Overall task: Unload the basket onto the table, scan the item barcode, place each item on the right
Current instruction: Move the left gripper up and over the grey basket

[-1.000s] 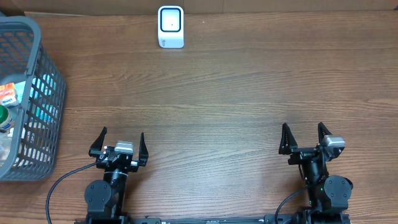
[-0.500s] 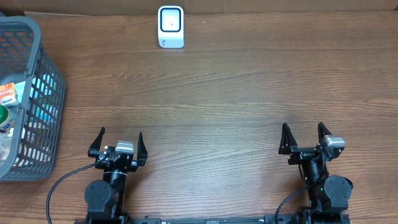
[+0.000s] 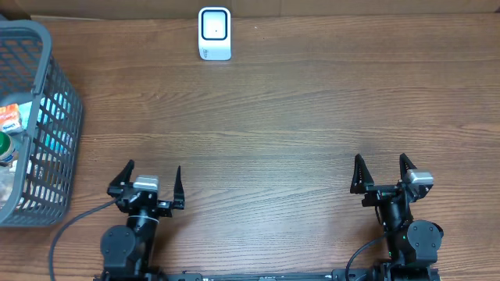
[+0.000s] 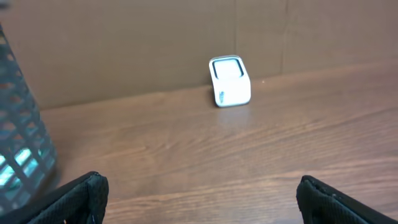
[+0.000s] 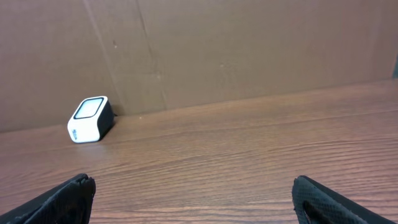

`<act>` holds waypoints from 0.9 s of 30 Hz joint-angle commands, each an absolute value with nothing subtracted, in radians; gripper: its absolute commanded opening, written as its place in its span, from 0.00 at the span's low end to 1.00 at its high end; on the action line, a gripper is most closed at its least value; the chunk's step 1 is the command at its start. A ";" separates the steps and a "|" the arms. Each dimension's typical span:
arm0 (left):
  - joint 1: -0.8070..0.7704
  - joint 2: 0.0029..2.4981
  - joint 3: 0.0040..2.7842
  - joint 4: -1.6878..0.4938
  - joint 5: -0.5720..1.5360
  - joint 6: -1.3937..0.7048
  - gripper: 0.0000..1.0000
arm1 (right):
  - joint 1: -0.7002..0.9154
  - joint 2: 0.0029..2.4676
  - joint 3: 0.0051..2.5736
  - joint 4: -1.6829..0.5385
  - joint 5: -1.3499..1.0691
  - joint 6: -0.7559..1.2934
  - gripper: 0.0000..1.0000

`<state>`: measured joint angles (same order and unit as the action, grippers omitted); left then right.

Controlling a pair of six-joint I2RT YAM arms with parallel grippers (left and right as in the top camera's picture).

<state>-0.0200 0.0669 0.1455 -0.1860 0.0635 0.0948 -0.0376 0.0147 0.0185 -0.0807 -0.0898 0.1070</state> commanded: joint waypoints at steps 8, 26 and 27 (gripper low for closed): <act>-0.025 0.537 0.746 -0.479 0.099 -0.001 1.00 | -0.033 0.004 0.008 -0.076 -0.091 0.103 1.00; -0.025 1.374 1.819 -1.377 0.253 -0.004 0.99 | -0.033 0.004 0.008 -0.076 -0.091 0.103 1.00; -0.025 1.391 1.819 -1.370 0.259 -0.003 1.00 | -0.033 0.004 0.008 -0.076 -0.091 0.103 1.00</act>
<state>-0.0200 1.3369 1.7939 -1.3708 0.2066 0.0059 -0.0368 0.0147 0.0185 -0.0803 -0.0898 0.1047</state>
